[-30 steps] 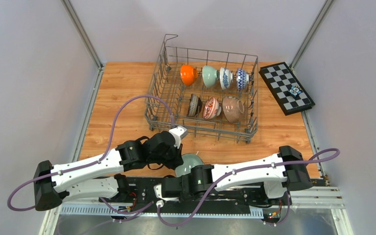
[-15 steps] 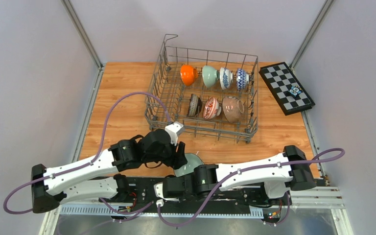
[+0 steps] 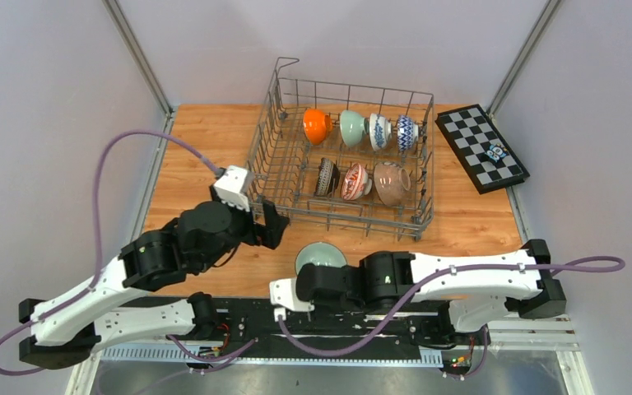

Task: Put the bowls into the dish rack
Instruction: Pick up the bowl from the center of the board.

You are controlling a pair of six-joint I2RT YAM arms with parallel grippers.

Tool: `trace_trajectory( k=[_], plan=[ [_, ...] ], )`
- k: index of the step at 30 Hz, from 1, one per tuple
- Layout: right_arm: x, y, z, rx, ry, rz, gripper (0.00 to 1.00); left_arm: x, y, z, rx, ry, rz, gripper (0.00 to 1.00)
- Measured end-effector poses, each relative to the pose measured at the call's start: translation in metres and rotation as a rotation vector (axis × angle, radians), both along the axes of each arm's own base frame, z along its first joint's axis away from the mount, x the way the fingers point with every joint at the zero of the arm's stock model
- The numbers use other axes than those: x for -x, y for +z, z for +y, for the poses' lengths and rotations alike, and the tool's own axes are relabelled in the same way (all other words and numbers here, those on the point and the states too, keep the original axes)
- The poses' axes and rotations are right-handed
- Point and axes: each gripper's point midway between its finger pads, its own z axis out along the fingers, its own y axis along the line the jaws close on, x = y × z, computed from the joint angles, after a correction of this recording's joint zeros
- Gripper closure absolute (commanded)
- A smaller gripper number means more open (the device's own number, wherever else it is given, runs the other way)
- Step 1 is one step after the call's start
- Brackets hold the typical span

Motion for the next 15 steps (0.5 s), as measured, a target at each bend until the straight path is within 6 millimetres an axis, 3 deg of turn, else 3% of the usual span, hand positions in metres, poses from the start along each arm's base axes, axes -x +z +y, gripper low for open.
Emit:
trace_trajectory(
  k=[3, 8, 11, 15],
  plan=[
    [-0.02, 0.014, 0.001, -0.053, -0.068, 0.018, 0.97, -0.007, 0.026, 0.03, 0.015, 0.096, -0.085, 0.0],
    [-0.053, 0.047, 0.012, -0.197, -0.159, 0.055, 0.97, -0.009, 0.047, 0.071, 0.024, 0.191, -0.184, 0.0],
    [-0.075, 0.075, 0.023, -0.312, -0.205, 0.07, 0.97, -0.007, 0.049, 0.087, 0.021, 0.211, -0.219, 0.0],
    [-0.108, 0.122, 0.035, -0.487, -0.277, 0.083, 0.97, -0.005, 0.036, 0.095, -0.007, 0.212, -0.232, 0.0]
  ],
)
